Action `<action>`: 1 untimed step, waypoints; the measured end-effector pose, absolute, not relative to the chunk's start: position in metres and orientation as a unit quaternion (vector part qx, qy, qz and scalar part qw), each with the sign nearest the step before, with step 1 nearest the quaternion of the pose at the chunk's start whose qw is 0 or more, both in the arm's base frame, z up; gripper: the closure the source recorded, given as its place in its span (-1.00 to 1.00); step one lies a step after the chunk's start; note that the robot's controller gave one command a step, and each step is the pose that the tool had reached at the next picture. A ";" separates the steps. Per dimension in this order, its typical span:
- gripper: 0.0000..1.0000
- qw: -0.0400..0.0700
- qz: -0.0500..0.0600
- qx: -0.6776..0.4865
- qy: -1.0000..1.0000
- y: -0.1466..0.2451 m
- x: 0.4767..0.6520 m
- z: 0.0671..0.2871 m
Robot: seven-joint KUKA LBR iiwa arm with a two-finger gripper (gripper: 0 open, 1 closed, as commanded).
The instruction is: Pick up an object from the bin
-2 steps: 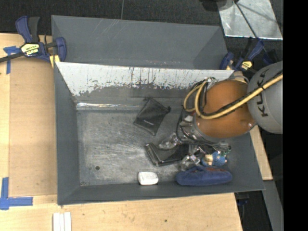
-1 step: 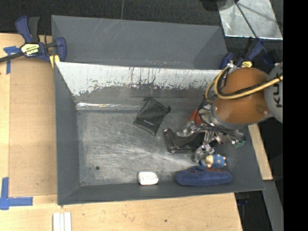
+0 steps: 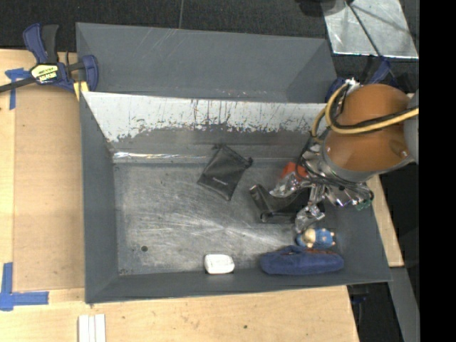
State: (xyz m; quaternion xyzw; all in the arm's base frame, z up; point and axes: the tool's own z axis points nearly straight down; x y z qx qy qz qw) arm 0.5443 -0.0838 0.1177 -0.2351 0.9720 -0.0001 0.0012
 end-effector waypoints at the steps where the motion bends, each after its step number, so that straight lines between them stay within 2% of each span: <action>1: 1.00 0.002 0.003 -0.229 0.973 -0.100 0.545 0.096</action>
Offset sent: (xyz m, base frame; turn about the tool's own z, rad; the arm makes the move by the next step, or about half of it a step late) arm 0.0007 -0.0488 -0.0432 0.0314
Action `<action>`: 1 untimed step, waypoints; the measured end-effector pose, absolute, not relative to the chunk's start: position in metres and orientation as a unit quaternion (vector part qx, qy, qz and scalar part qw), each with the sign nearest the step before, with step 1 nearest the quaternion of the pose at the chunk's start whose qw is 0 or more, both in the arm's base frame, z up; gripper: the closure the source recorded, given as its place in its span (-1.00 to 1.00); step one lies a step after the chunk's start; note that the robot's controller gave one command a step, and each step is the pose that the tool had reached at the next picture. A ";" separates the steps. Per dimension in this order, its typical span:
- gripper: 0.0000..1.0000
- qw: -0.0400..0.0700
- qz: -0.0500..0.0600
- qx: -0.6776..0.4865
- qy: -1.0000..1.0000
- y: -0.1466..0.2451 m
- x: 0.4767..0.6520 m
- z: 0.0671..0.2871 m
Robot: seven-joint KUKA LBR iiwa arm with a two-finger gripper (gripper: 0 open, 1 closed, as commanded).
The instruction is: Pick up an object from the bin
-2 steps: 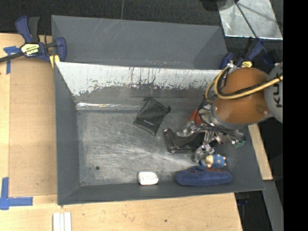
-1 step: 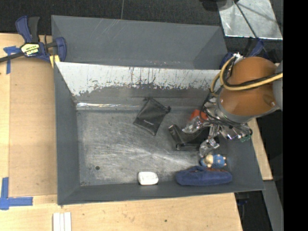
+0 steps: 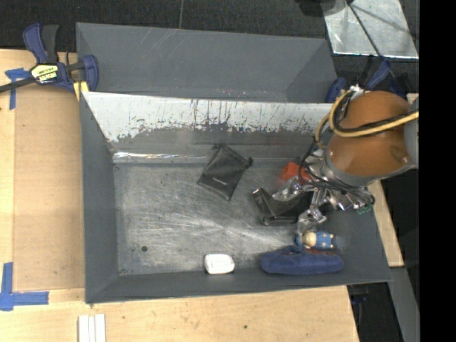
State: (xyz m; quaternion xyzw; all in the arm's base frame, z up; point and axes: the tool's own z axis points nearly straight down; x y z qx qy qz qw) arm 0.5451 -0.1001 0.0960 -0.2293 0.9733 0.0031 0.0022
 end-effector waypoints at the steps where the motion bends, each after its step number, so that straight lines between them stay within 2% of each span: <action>1: 1.00 -0.001 0.014 -0.223 0.975 -0.099 0.549 0.081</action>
Offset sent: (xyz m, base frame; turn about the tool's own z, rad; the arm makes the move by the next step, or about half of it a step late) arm -0.0009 -0.0173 -0.0260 0.0209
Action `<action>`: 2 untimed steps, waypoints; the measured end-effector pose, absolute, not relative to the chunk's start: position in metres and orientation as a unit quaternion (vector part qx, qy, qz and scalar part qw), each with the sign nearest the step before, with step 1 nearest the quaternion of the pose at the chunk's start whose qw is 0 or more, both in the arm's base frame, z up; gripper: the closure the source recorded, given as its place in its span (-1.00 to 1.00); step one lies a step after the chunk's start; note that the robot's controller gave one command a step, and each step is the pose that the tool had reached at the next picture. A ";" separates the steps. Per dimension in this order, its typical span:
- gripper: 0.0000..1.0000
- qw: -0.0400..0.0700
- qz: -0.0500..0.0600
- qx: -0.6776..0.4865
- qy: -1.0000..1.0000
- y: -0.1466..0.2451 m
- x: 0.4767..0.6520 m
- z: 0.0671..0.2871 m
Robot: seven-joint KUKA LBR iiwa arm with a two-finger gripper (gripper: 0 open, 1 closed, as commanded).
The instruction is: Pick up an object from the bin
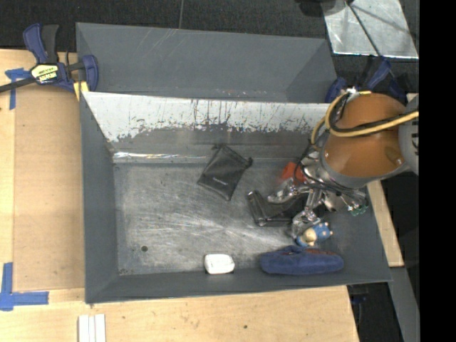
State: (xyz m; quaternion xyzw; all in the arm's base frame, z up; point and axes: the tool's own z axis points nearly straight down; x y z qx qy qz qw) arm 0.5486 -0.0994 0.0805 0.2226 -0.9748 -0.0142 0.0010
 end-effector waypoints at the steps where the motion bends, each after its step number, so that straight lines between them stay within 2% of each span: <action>1: 1.00 -0.005 -0.011 0.224 -0.975 -0.098 0.549 0.082; 2: 1.00 -0.005 -0.011 0.230 -0.973 -0.098 0.550 0.082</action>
Offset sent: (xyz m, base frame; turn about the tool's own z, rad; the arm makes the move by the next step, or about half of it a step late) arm 0.0195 -0.0448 -0.0053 0.0105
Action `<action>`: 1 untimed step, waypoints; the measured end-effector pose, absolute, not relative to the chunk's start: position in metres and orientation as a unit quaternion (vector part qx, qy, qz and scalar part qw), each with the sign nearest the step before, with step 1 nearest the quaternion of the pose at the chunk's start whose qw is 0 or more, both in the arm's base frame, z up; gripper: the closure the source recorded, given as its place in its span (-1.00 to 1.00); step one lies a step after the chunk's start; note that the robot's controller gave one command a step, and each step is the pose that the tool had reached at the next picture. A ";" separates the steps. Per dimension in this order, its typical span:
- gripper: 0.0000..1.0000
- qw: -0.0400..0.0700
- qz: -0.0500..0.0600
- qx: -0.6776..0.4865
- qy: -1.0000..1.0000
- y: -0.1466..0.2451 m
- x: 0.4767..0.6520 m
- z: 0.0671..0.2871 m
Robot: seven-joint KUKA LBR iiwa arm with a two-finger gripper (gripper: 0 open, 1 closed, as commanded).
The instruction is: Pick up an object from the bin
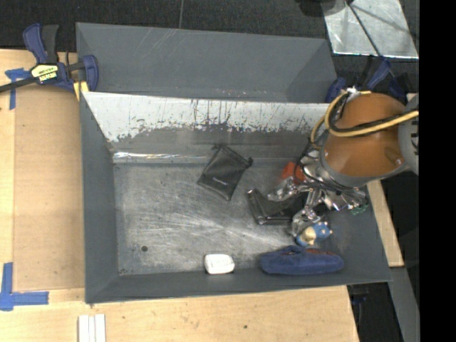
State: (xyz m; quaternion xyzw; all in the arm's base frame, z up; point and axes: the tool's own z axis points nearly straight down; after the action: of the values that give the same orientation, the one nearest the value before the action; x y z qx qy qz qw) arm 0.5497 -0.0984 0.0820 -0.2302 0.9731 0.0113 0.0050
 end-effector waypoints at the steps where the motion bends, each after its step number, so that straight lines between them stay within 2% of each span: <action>1: 1.00 0.001 0.001 -0.227 0.974 -0.101 0.558 0.108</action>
Offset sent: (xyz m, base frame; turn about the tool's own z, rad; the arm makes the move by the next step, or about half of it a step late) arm 0.0079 -0.0035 0.0267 0.0084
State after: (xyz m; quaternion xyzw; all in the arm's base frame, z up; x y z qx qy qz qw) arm 0.5578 -0.1008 0.1082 -0.2270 0.9739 0.0008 0.0009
